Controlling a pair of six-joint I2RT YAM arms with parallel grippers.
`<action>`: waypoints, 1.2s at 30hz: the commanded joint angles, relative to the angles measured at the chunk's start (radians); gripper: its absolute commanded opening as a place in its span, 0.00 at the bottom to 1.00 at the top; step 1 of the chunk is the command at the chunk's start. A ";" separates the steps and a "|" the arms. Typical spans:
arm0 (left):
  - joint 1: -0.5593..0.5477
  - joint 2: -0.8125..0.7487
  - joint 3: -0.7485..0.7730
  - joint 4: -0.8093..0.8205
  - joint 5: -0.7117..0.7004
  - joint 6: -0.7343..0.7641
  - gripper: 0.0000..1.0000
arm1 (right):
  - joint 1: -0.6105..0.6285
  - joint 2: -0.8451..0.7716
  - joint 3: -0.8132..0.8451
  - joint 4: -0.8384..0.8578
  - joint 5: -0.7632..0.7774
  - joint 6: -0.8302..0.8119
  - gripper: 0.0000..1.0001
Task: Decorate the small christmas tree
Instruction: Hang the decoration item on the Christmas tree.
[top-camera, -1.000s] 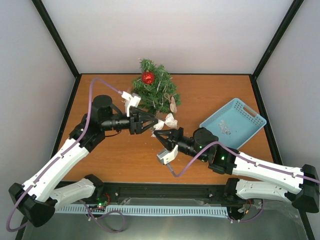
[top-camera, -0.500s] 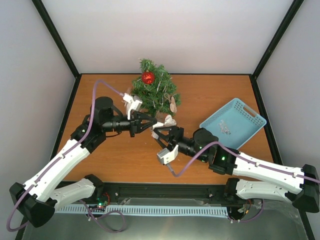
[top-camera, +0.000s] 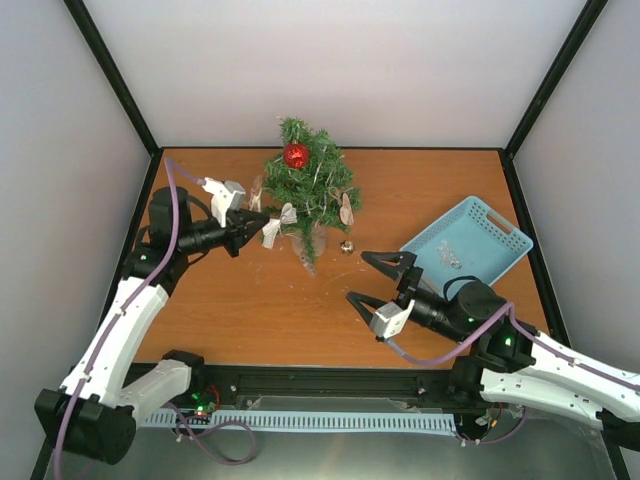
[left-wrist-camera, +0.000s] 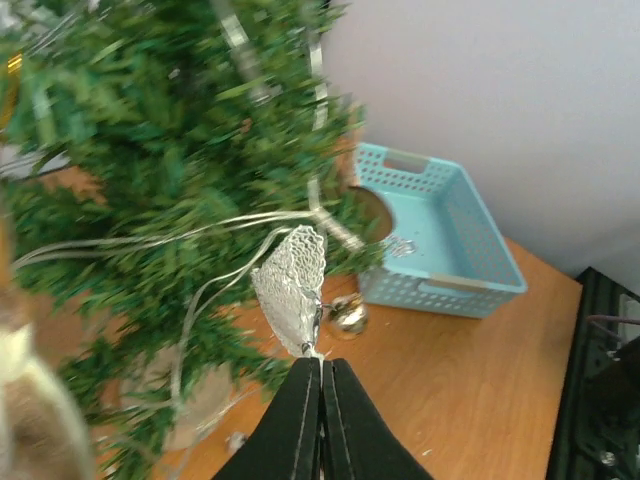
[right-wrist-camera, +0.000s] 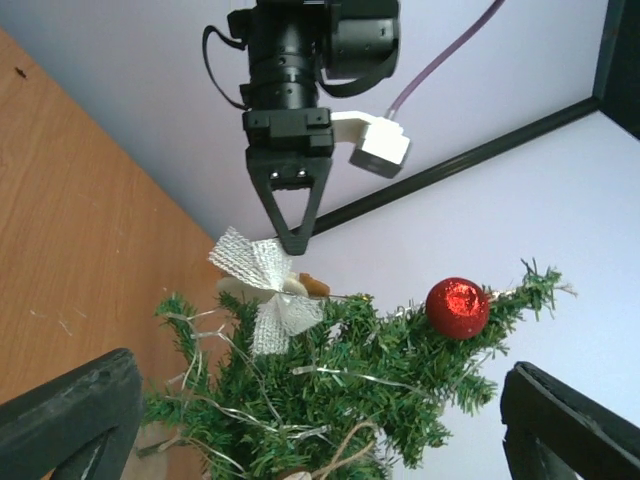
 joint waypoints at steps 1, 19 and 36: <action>0.080 0.051 0.031 -0.061 0.113 0.110 0.00 | 0.008 -0.047 -0.021 -0.023 0.004 0.071 1.00; 0.090 0.204 0.051 0.021 0.235 0.070 0.01 | 0.008 -0.105 -0.017 -0.028 -0.054 0.084 1.00; 0.087 0.303 0.089 0.041 0.202 0.068 0.01 | 0.008 -0.095 0.001 -0.060 -0.045 0.073 1.00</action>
